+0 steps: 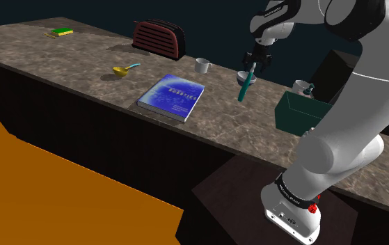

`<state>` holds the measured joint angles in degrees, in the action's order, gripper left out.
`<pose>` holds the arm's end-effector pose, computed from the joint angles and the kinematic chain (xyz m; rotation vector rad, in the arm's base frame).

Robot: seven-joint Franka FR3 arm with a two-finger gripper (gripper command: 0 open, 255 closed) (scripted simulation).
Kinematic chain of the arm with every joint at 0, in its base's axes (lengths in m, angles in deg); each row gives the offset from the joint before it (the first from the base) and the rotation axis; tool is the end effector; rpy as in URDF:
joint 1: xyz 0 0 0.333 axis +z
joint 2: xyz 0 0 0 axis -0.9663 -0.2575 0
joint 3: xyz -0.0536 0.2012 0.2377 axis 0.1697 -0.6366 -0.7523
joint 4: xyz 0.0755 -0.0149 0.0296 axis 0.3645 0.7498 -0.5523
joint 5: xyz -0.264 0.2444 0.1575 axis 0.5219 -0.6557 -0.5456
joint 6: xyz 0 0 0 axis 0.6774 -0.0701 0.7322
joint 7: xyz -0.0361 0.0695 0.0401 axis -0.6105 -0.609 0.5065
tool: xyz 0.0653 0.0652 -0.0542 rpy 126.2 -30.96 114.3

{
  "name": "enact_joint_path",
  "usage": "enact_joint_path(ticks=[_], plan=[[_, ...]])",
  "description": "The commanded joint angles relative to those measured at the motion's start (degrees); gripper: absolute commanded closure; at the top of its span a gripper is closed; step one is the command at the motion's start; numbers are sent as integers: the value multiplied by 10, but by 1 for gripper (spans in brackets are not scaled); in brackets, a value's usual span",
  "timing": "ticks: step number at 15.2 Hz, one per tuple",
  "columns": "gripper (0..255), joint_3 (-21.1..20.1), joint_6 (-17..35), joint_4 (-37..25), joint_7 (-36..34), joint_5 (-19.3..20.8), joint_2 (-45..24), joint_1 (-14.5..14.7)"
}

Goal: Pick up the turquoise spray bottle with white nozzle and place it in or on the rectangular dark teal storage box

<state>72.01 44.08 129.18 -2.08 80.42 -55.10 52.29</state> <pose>0.4974 -0.3771 0.4061 2.8181 -1.1050 0.0552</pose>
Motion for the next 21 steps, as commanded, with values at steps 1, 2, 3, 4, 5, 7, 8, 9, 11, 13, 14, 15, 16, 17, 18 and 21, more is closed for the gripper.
enact_joint_path(ticks=[1,2,3,4,5,7,8,9,11,13,14,15,16,17,18,21], plan=[[255,0,0,0,0,0,0,0],[255,0,0,0,0,0,0,0],[255,0,0,0,0,0,0,0],[255,0,0,0,0,0,0,0],[255,0,0,0,0,0,0,0],[255,0,0,0,0,0,0,0],[255,0,0,0,0,0,0,0],[255,0,0,0,0,0,0,0],[255,0,-7,-4,0,1,3,0],[255,0,-21,-13,0,2,8,1],[255,1,-28,-18,1,2,10,1],[255,1,-35,-23,1,3,13,1],[255,1,-42,-27,1,3,15,1],[255,1,-49,-33,1,3,17,1],[255,1,-56,-38,1,4,19,1],[255,1,-78,-54,2,5,24,2]])
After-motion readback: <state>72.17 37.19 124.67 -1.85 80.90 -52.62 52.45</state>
